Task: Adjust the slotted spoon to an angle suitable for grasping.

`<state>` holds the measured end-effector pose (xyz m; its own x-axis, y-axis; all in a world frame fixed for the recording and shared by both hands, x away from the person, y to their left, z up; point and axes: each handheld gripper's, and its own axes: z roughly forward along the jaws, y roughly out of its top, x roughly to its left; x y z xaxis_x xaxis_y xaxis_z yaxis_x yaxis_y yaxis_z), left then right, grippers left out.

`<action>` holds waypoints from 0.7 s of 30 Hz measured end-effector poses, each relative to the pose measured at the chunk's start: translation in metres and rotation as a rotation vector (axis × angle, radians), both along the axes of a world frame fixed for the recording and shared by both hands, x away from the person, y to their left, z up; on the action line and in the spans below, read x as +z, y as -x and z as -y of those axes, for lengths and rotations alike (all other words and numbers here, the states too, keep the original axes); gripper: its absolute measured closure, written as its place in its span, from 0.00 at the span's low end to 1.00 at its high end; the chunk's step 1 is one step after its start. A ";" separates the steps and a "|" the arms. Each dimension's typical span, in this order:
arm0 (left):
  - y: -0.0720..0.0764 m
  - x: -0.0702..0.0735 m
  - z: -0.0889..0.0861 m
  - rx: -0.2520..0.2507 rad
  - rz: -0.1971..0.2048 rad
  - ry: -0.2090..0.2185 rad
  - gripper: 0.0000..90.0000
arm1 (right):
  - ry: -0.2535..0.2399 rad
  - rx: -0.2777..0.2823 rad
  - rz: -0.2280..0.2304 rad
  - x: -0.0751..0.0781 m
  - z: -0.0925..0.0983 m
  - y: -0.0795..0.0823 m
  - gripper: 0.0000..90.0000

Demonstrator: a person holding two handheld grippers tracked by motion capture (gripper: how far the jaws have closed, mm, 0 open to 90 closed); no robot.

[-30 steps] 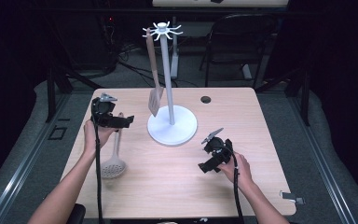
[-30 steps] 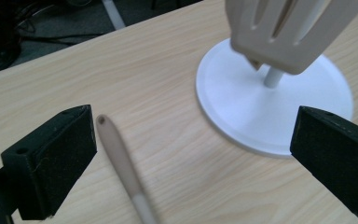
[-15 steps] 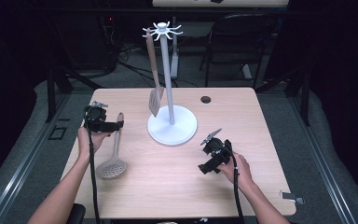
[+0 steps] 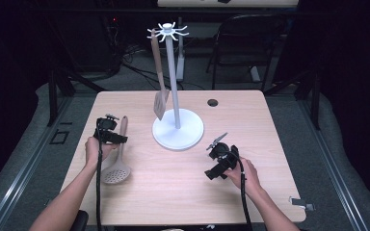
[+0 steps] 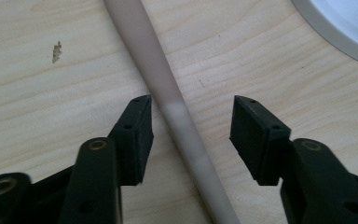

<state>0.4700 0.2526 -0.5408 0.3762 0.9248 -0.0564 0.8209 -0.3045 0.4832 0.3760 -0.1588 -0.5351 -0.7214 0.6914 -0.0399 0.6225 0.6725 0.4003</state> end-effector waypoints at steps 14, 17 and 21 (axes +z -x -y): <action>-0.002 -0.013 -0.002 -0.027 -0.085 -0.032 0.69 | 0.009 0.001 -0.004 0.000 0.001 -0.001 0.05; -0.002 -0.013 0.000 -0.029 -0.084 -0.043 0.70 | 0.010 0.001 0.000 0.000 0.001 -0.001 0.05; -0.002 -0.013 0.000 -0.042 -0.086 -0.040 0.71 | 0.008 -0.001 -0.002 0.000 0.001 -0.001 0.05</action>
<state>0.4721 0.2529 -0.5536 0.4105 0.9103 -0.0540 0.8448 -0.3573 0.3982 0.3770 -0.1602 -0.5351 -0.7210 0.6915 -0.0442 0.6236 0.6753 0.3937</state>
